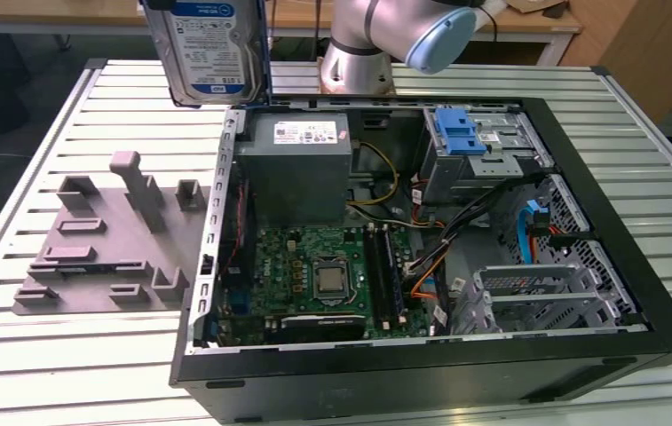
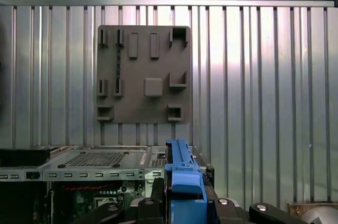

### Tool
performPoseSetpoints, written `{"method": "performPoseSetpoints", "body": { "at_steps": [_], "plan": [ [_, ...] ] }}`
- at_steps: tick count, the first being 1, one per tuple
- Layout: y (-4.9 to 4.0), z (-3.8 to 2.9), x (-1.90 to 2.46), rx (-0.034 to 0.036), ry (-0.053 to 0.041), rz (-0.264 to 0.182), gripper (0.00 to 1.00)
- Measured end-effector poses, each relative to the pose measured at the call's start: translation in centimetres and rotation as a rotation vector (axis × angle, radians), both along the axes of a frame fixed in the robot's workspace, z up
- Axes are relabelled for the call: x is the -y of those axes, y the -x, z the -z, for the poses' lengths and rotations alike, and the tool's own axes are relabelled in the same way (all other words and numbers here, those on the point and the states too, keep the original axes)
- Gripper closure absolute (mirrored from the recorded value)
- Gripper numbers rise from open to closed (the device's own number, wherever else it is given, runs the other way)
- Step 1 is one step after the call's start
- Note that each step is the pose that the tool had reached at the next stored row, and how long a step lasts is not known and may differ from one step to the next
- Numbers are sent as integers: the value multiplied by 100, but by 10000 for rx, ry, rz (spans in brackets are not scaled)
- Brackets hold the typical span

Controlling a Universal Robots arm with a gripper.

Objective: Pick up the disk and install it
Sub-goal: 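Pick up the disk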

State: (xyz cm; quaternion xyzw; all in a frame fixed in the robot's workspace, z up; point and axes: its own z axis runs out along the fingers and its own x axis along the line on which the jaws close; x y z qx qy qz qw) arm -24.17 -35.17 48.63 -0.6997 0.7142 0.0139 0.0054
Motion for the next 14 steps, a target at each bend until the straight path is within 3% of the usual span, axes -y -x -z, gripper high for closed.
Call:
{"method": "performPoseSetpoints", "body": {
  "at_steps": [14],
  "plan": [
    [-48,0,0,0,0,0,63]
  ]
}}
